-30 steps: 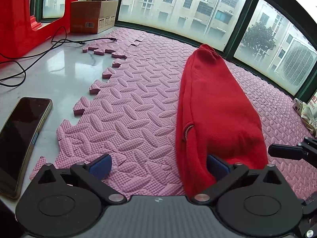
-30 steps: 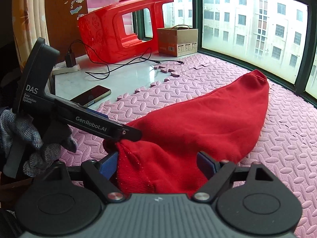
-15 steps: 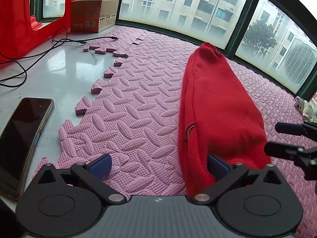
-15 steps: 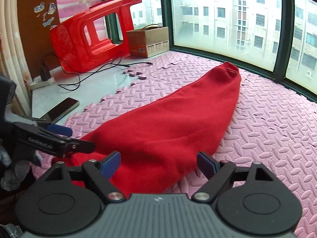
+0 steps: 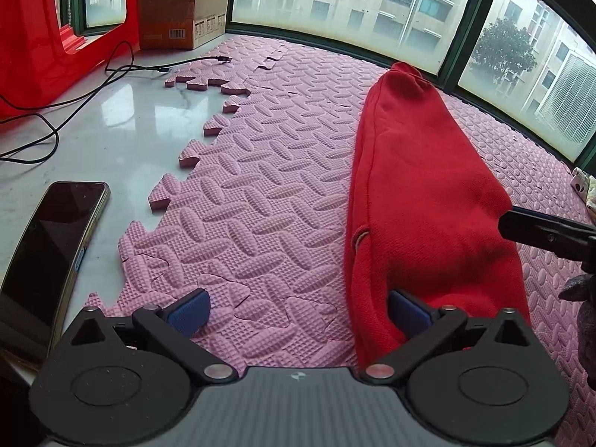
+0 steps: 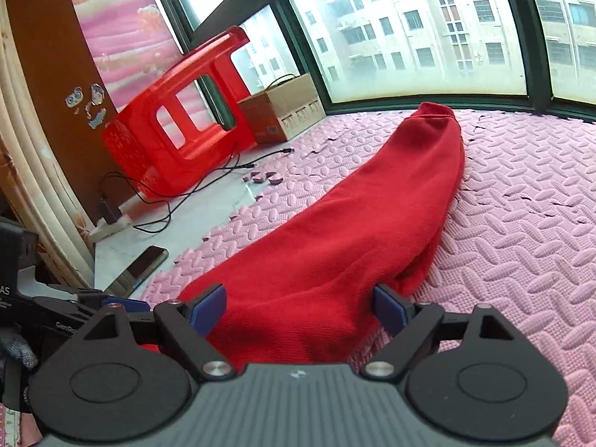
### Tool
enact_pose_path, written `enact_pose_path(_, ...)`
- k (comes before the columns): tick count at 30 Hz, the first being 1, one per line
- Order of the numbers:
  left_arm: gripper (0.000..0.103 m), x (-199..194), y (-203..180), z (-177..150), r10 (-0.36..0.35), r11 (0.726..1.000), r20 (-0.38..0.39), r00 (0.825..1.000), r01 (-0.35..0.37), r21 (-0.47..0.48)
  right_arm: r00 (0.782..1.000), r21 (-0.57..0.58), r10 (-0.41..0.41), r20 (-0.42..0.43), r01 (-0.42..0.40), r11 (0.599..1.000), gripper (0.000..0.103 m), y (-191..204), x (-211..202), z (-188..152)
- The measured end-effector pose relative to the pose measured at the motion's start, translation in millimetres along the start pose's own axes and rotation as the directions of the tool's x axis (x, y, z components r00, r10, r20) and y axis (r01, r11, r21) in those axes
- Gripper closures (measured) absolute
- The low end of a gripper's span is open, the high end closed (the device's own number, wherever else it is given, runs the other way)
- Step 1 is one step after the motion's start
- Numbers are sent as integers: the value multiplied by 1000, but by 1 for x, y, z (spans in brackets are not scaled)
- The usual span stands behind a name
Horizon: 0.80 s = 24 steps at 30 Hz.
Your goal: Fold clothes
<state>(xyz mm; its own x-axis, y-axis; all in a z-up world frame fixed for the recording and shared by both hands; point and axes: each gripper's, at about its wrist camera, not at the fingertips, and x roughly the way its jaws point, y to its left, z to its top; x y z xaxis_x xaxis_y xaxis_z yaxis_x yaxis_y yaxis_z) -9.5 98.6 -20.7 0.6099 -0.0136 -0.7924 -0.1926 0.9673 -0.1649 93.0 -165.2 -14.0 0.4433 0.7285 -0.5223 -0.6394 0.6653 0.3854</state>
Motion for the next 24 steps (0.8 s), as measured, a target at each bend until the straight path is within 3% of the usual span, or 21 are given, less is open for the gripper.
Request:
enact_pose_path(7, 0, 2, -3, 3, 32, 999, -28, 999, -33, -13, 995, -12, 88, -37, -89, 996, 16, -17, -3, 3)
enact_pose_path(14, 0, 2, -5, 5, 50, 998, -42, 998, -51, -23, 981, 37, 174, -84, -172, 984, 16, -59, -2, 14)
enact_pose_path(20, 0, 3, -7, 7, 62, 998, -56, 996, -64, -26, 947, 37, 289, -138, -286, 957, 13, -80, 18, 37)
enact_pose_path(24, 0, 4, -7, 7, 70, 997, -58, 996, -72, -32, 932, -2, 301, -204, -308, 951, 13, -85, 34, 42)
